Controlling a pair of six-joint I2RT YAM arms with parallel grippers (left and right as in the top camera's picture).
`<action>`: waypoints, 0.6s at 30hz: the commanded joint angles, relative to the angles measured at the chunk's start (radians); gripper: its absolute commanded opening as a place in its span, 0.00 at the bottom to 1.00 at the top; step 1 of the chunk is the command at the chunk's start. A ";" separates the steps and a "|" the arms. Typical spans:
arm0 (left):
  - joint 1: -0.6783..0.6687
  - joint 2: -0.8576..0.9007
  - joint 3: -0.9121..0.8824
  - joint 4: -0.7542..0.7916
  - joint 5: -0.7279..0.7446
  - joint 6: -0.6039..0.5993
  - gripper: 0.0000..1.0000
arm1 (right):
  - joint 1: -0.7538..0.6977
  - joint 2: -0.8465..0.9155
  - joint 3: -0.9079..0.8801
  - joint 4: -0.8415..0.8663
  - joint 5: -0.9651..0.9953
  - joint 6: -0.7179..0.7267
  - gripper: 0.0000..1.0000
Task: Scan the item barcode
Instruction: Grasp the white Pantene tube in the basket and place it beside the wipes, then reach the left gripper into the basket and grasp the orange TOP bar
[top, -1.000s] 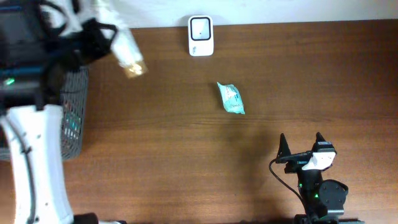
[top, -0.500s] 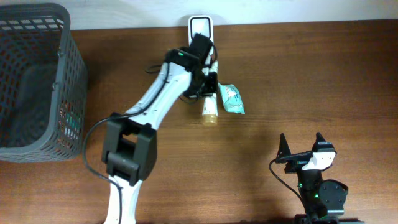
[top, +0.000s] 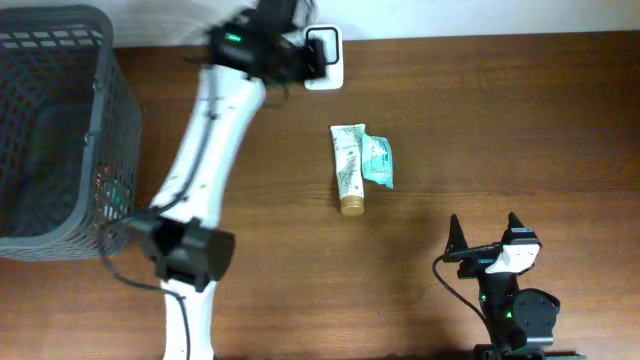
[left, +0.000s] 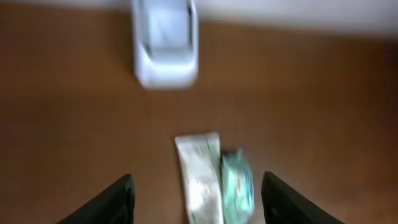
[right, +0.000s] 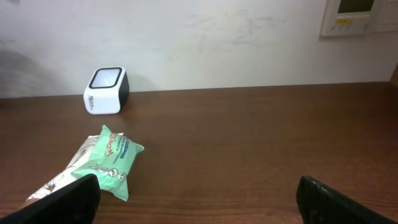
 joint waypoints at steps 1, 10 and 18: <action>0.205 -0.116 0.241 -0.062 -0.134 0.056 0.80 | 0.005 -0.006 -0.007 -0.001 -0.013 0.002 0.99; 0.880 -0.183 0.308 -0.178 -0.141 0.053 0.99 | 0.005 -0.006 -0.007 -0.001 -0.013 0.002 0.99; 1.030 -0.183 -0.043 -0.172 -0.066 0.406 0.92 | 0.005 -0.006 -0.007 -0.001 -0.013 0.002 0.99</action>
